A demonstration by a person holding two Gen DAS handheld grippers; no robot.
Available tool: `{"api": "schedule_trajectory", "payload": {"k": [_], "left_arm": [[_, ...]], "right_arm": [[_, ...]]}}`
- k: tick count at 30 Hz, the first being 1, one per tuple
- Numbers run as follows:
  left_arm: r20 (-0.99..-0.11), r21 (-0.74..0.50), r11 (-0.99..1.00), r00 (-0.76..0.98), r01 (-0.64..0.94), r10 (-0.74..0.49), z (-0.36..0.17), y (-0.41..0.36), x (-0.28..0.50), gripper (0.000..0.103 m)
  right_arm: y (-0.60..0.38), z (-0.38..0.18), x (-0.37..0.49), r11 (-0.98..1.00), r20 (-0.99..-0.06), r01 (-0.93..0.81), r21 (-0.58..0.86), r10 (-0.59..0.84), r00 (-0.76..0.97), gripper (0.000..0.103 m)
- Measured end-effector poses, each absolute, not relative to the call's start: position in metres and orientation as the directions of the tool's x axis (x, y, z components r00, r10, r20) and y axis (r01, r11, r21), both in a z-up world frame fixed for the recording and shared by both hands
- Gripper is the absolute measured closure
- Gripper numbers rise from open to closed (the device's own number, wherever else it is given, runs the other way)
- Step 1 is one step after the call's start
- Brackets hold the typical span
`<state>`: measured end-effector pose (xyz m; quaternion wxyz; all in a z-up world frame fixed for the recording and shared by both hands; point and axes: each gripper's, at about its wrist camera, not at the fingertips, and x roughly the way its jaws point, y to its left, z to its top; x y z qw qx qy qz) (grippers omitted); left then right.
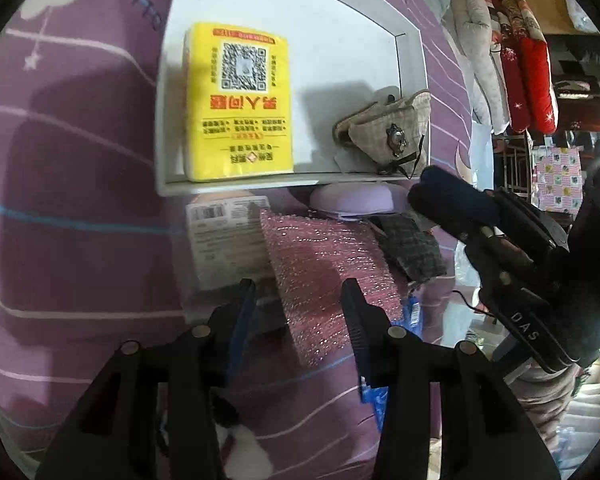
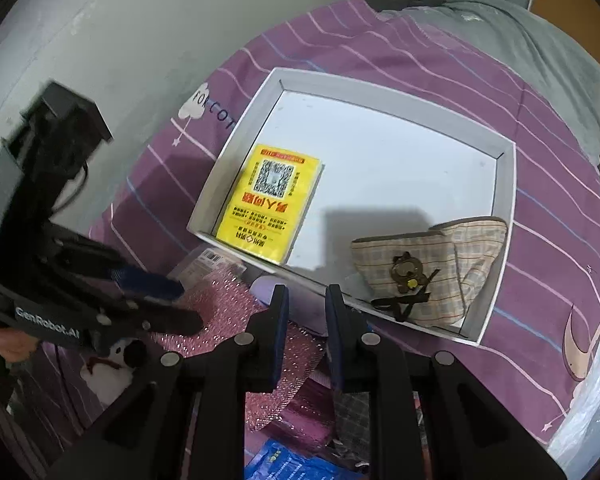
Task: Organize soft objects
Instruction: 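Grasp the pink glittery sponge beside the tray with the left gripper and lift it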
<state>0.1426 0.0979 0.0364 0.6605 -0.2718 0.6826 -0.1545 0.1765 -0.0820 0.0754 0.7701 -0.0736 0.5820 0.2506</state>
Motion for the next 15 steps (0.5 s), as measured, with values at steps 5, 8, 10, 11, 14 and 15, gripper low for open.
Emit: {"api": "schedule_trajectory", "payload": {"k": [5,8,10,11,14,15], "left_arm": [[-0.817,-0.571,0.803,0.031,-0.172,-0.575,0.040,0.094,0.143,0.083],[-0.825,-0.562,0.811,0.041,-0.163,-0.564,0.044,0.095,0.141,0.087],[-0.822,-0.567,0.809,0.043,-0.159,-0.568,0.047,0.096,0.140,0.088],[-0.820,-0.570,0.806,0.048,-0.160,-0.570,0.049,0.098,0.139,0.089],[-0.814,-0.581,0.800,0.068,-0.149,-0.577,0.057,0.101,0.138,0.090],[-0.810,-0.586,0.798,0.073,-0.142,-0.582,0.060,0.101,0.138,0.090]], "right_arm": [[-0.086,0.070,0.180,0.860,-0.934,-0.460,0.219,0.321,0.155,0.085],[-0.080,0.062,0.177,0.847,-0.938,-0.477,0.234,0.327,0.119,0.085],[-0.077,0.058,0.175,0.842,-0.938,-0.490,0.227,0.324,0.122,0.085],[-0.078,0.058,0.175,0.841,-0.937,-0.491,0.226,0.326,0.128,0.085],[-0.081,0.057,0.174,0.846,-0.936,-0.481,0.230,0.328,0.131,0.085],[-0.082,0.056,0.174,0.850,-0.937,-0.473,0.232,0.326,0.127,0.085]]}}
